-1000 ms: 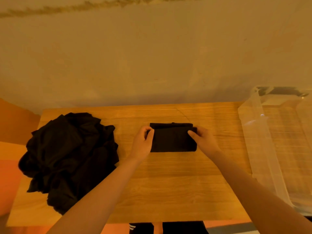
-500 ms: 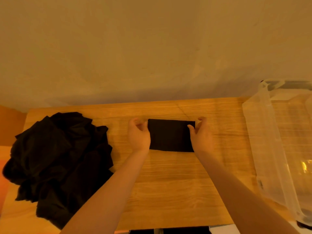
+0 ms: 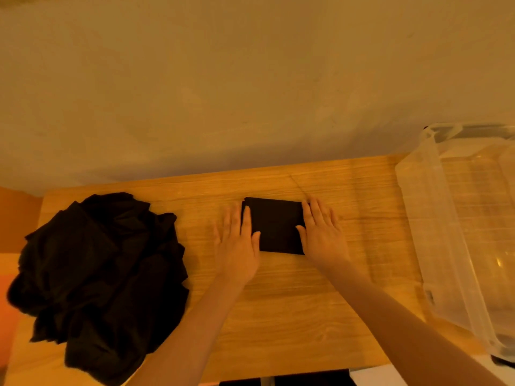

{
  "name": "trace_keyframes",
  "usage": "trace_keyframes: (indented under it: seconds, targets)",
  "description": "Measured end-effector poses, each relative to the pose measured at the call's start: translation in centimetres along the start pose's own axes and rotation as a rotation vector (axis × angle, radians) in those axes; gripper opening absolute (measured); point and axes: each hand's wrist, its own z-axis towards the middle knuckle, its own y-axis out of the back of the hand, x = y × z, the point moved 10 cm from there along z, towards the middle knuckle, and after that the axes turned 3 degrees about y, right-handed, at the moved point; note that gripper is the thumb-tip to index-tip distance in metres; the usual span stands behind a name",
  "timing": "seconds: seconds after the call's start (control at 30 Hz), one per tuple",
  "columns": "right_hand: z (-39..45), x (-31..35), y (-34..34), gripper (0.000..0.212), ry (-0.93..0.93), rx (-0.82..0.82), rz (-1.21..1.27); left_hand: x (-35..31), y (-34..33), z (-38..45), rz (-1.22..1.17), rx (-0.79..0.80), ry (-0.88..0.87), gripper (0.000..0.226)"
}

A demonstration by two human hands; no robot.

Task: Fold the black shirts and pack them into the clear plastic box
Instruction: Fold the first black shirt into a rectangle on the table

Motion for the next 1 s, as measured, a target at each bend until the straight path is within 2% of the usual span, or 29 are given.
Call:
trace_keyframes:
  seconds: [0.03, 0.1, 0.13, 0.2, 0.3, 0.43, 0.5, 0.57, 0.63, 0.7, 0.8, 0.9, 1.0]
  targets:
    - [-0.1, 0.0, 0.2, 0.06, -0.018, 0.001, -0.003, 0.3, 0.5, -0.4, -0.053, -0.01, 0.05, 0.057]
    - [-0.5, 1.4, 1.1, 0.055, 0.074, -0.044, -0.004, -0.2, 0.9, -1.6, -0.163, -0.004, 0.116, 0.061]
    - [-0.7, 2.2, 0.7, 0.054, 0.148, -0.029, -0.031, -0.7, 0.4, -2.1, -0.207, 0.023, 0.127, 0.063]
    - [-1.1, 2.2, -0.3, 0.054, 0.183, 0.025, -0.053, -1.7, -0.5, -2.0, -0.216, 0.06, 0.108, 0.065]
    - [-2.2, -0.8, -1.0, 0.056, -0.016, 0.049, 0.003, -4.0, -0.3, 0.8, -0.141, 0.045, -0.014, 0.067]
    - [-4.4, -5.3, -0.5, 0.064, -0.386, -0.049, 0.123, -10.3, 1.2, 3.8, -0.079, 0.024, -0.237, 0.064]
    - [-4.4, -6.9, -0.1, 0.06, -0.487, -0.078, 0.206, -14.5, 0.8, 3.4, -0.044, 0.061, -0.386, 0.062]
    - [-4.1, -7.9, 0.3, 0.056, -0.477, -0.087, 0.3, -17.5, -0.7, 2.6, 0.001, 0.117, -0.485, 0.061]
    - [-4.1, -8.5, 0.8, 0.058, -0.376, -0.112, 0.309, -18.5, -2.1, 2.8, 0.02, 0.151, -0.488, 0.063]
    - [-4.5, -9.3, 0.3, 0.073, -0.286, -0.076, 0.265, -19.3, -3.0, 3.7, 0.075, 0.163, -0.519, 0.066]
    - [-4.9, -11.5, -0.5, 0.088, -0.305, -0.057, 0.182, -21.6, -3.2, 5.2, 0.17, 0.172, -0.655, 0.067]
    - [-4.7, -12.5, 0.1, 0.082, -0.366, -0.096, 0.176, -23.6, -2.4, 6.8, 0.242, 0.16, -0.733, 0.069]
    - [-4.8, -12.3, -0.2, 0.062, -0.312, -0.106, 0.101, -23.4, -1.6, 7.8, 0.206, 0.098, -0.689, 0.071]
